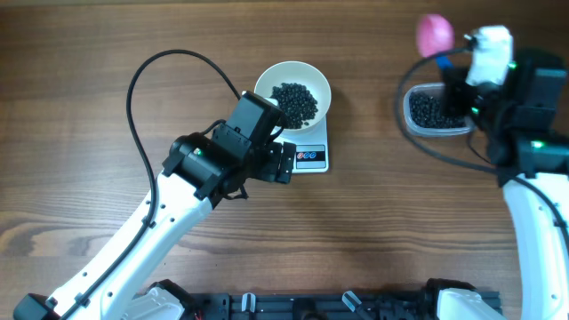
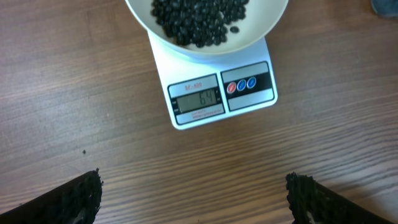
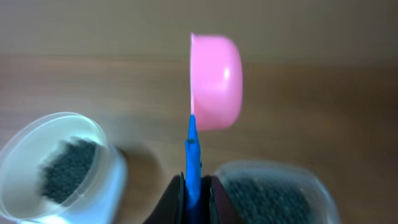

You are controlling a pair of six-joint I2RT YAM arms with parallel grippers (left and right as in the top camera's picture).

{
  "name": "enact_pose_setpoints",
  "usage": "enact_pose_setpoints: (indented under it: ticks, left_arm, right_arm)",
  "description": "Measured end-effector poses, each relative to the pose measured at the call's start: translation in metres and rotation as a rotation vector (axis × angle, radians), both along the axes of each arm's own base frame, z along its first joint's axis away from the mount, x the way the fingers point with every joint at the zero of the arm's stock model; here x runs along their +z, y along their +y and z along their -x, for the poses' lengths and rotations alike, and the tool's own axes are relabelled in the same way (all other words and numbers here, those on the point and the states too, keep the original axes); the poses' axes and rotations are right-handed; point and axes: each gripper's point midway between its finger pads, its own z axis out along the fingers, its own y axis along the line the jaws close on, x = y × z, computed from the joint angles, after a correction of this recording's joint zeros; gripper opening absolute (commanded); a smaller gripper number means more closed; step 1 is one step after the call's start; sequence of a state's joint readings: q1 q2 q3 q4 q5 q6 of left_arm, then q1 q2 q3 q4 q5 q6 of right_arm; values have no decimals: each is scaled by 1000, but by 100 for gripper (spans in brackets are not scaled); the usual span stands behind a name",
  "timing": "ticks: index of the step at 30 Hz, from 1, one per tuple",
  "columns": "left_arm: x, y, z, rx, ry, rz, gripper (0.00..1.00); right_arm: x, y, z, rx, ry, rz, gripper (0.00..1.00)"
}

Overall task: Scoop item into bowl and weigh 150g on scale
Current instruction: 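Move the empty scoop with the right gripper back to the bean tub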

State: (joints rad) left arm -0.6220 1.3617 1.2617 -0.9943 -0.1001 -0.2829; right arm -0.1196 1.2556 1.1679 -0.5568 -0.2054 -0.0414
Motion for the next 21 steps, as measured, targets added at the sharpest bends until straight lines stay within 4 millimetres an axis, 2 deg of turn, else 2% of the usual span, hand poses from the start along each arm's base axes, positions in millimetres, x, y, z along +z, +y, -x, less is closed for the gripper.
enact_pose_setpoints:
  ticks: [2,3,5,8,12,14,17,21]
  left_arm:
    - [0,0,0,0,1,-1,100]
    - [0,0,0,0,1,-1,100]
    - [0,0,0,0,1,-1,100]
    - [0,0,0,0,1,-1,100]
    - [0,0,0,0,1,-1,100]
    - [0,0,0,0,1,-1,100]
    - [0,0,0,0,1,-1,100]
    - [0,0,0,0,1,-1,100]
  right_arm:
    - [-17,-45,15,-156,86,46,5]
    - [-21,-59,20,-205,111,67,4]
    - [-28,-72,27,-246,150,105,4]
    - [-48,-76,29,-245,228,131,4]
    - [-98,-79,24,-229,383,125,4]
    - [-114,-79,22,-220,426,118,4]
    - [-131,-77,20,-207,473,107,4]
    - [-142,-61,14,-128,484,32,4]
